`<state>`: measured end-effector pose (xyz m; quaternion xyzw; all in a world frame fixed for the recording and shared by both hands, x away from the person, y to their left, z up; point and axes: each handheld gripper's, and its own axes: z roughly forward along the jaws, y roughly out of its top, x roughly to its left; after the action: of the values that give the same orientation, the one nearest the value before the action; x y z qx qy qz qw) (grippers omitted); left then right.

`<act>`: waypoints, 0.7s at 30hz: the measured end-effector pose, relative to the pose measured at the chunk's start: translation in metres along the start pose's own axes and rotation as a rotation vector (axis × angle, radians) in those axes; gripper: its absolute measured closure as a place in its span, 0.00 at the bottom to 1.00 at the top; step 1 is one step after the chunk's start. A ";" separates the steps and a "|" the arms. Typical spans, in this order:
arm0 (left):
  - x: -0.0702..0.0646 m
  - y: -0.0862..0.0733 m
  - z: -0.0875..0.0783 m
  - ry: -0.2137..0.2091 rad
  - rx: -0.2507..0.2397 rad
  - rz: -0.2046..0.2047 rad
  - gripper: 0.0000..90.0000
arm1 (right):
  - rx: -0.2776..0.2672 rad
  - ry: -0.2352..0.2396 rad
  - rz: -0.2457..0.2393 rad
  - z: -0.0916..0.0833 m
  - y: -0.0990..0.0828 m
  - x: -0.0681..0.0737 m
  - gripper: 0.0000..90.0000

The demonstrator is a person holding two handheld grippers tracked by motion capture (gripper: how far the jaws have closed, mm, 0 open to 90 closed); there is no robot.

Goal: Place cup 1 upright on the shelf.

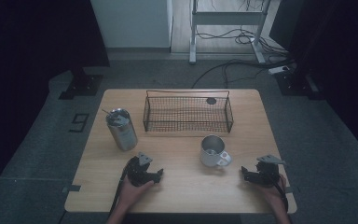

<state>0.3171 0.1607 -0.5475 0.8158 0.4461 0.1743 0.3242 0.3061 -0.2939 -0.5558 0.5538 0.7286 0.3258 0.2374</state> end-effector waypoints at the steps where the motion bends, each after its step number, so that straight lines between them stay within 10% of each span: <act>1: 0.000 0.000 0.000 -0.001 0.000 0.000 0.16 | -0.001 -0.001 0.000 0.000 0.000 0.000 0.13; 21: 0.000 0.000 0.000 -0.001 0.000 0.001 0.16 | -0.003 -0.015 0.016 0.000 0.000 -0.001 0.14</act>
<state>0.3174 0.1605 -0.5475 0.8161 0.4455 0.1739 0.3244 0.3068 -0.2944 -0.5557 0.5615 0.7220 0.3247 0.2409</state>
